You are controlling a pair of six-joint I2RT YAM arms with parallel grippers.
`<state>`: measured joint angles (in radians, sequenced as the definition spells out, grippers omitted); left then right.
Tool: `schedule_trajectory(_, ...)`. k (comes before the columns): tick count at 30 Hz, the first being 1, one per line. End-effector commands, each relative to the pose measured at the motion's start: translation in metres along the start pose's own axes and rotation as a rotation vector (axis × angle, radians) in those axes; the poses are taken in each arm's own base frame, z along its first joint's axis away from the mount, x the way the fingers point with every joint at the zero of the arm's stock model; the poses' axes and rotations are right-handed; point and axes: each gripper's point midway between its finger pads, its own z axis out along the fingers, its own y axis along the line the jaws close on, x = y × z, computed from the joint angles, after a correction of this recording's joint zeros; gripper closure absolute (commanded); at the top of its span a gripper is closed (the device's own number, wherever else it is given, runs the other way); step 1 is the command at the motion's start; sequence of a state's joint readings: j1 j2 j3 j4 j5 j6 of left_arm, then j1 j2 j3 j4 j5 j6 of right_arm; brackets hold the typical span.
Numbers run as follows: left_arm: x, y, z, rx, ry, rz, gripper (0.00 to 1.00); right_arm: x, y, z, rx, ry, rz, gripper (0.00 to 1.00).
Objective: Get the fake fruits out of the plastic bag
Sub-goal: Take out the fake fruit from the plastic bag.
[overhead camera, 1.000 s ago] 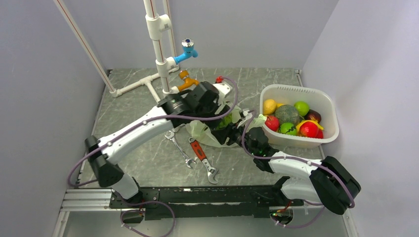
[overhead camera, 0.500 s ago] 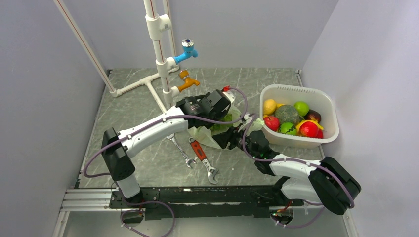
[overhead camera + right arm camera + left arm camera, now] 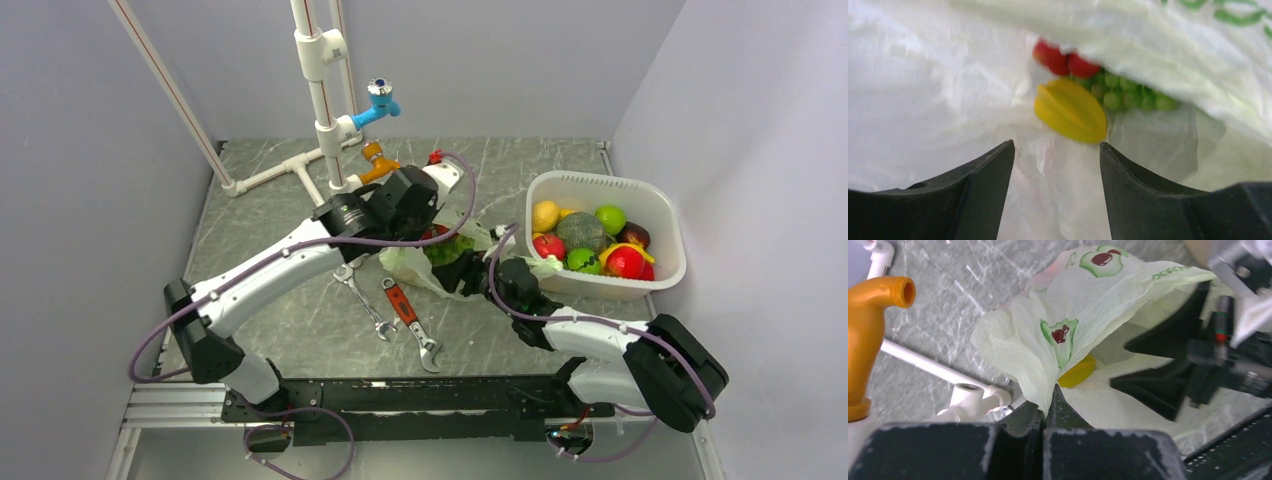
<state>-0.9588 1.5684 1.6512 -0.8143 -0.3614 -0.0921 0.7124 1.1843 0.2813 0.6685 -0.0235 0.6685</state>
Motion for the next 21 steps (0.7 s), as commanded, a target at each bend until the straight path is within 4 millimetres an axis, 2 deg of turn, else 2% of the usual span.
schedule_trajectory(1, -0.026, -0.015, -0.024, 0.118, -0.131, -0.097, 1.00, -0.062, 0.011, 0.021, 0.073, -0.189, 0.065, 0.33)
schedule_trajectory(6, -0.019, -0.018, -0.027, 0.139, -0.127, -0.122, 1.00, -0.084, 0.007, 0.047, 0.143, -0.259, 0.131, 0.35)
schedule_trajectory(11, -0.008, -0.022, -0.025, 0.158, -0.109, -0.145, 1.00, -0.087, -0.003, 0.063, 0.188, -0.290, 0.139, 0.35)
schedule_trajectory(14, -0.004, -0.026, -0.025, 0.177, -0.117, -0.149, 1.00, -0.083, -0.010, 0.070, 0.202, -0.288, 0.125, 0.33)
schedule_trajectory(21, 0.014, -0.028, -0.017, 0.167, -0.078, -0.164, 1.00, -0.073, 0.012, 0.079, 0.007, -0.279, 0.015, 0.27)
